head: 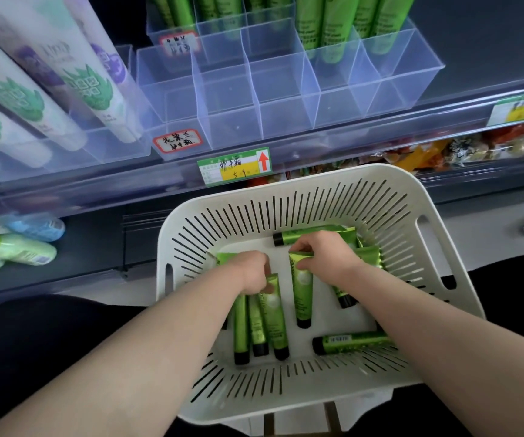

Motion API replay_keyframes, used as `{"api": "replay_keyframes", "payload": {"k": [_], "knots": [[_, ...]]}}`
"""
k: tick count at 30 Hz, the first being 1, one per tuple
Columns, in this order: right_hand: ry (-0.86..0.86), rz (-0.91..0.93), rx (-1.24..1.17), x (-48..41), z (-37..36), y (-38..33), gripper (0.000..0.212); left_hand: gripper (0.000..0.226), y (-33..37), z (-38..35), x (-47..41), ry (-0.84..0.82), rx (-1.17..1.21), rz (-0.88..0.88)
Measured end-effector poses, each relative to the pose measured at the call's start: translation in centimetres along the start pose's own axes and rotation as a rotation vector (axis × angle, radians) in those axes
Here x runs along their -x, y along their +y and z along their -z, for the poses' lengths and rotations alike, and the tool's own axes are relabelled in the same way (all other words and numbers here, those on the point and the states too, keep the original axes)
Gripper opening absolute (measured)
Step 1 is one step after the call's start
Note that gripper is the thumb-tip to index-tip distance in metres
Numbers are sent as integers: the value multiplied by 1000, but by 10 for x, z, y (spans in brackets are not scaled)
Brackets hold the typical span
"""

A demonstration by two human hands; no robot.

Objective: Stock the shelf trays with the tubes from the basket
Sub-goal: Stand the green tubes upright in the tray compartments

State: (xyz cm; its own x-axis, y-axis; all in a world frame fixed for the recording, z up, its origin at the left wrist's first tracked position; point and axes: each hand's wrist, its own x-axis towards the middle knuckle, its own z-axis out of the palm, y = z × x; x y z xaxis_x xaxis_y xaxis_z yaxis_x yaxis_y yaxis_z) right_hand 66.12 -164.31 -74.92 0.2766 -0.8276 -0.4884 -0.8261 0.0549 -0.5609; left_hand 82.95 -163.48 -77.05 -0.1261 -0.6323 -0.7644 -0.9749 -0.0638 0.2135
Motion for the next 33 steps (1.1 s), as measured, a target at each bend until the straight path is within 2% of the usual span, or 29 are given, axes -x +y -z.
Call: {"api": "replay_keyframes", "payload": {"k": [2,5,10,16,22,28,33], "knots": [[54,43,23,6,5,-3,34,32,3,3,8,64,54,-34],[144,125,45,19,16,-9,28,17,9,11,25,258,53,-94],[313,244,46,45,42,-20,23,14,23,30,59,457,52,-192],[495,329,-14,79,74,-40,18,6,39,59,101,773,139,-256],[755,354,85,108,121,-65,15,3,56,109,153,1026,323,-338],[935,411,-11,130,172,-106,18,7,72,164,199,1252,477,-376],[1073,446,-137,126,200,-130,15,12,82,200,208,1472,511,-384]]}}
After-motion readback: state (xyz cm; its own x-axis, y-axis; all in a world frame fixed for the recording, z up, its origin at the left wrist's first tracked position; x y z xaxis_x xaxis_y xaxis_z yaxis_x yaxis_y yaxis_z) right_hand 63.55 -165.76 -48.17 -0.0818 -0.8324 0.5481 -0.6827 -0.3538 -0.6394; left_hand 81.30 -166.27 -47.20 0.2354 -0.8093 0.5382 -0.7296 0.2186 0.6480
